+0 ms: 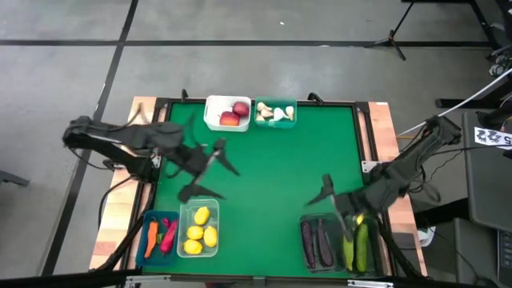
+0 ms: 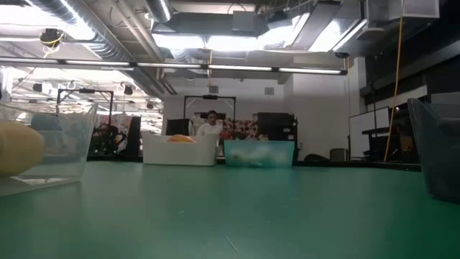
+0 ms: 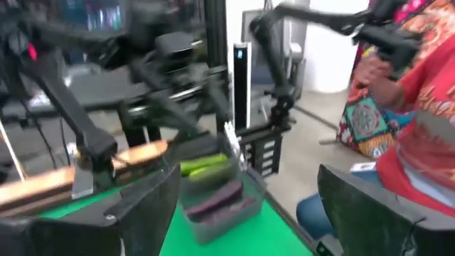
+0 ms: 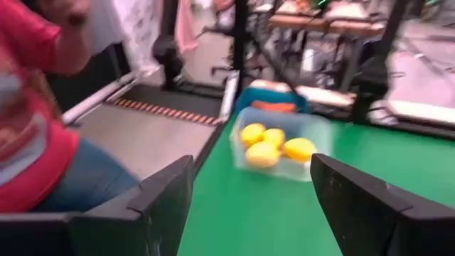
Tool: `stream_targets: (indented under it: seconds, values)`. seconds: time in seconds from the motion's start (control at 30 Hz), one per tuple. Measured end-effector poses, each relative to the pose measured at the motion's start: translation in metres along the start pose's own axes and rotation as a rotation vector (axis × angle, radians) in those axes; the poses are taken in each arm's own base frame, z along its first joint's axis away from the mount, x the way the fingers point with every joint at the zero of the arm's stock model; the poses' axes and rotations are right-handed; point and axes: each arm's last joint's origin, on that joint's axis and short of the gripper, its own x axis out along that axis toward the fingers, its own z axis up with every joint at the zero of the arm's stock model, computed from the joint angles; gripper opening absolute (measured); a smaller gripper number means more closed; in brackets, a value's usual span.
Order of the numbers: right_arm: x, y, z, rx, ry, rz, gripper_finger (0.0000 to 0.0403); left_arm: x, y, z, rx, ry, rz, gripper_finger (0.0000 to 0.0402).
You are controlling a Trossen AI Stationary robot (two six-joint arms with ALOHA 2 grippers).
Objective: Sort produce into baskets
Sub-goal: Return to Home Position
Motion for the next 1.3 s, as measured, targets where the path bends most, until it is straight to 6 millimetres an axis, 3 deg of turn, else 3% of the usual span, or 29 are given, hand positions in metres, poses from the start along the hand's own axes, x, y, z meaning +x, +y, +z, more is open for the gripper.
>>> stream_targets:
  seconds: [0.23,0.43,0.57,0.73,1.03,1.3]
  values:
    - [-0.053,-0.030,0.027,-0.005,-0.151,-0.039,0.0280,-0.051,-0.035,-0.024,0.002,-0.168,0.045,0.0326]
    - [-0.092,-0.043,0.026,0.015,-0.202,-0.057,0.0280,-0.087,-0.051,-0.057,-0.025,-0.333,0.030,0.0326]
    - [-0.110,-0.050,0.007,0.036,-0.270,-0.041,0.0280,-0.105,-0.057,-0.074,-0.048,-0.397,0.012,0.0326]
    - [-0.122,-0.058,-0.032,0.059,-0.357,-0.049,0.0280,-0.122,-0.061,-0.092,-0.070,-0.434,0.035,0.0326]
    - [-0.132,-0.068,-0.101,0.123,-0.494,-0.035,0.0280,-0.140,-0.065,-0.137,-0.107,-0.471,0.062,0.0326]
    - [-0.132,-0.071,-0.137,0.138,-0.553,-0.025,0.0280,-0.148,-0.067,-0.178,-0.158,-0.514,0.047,0.0326]
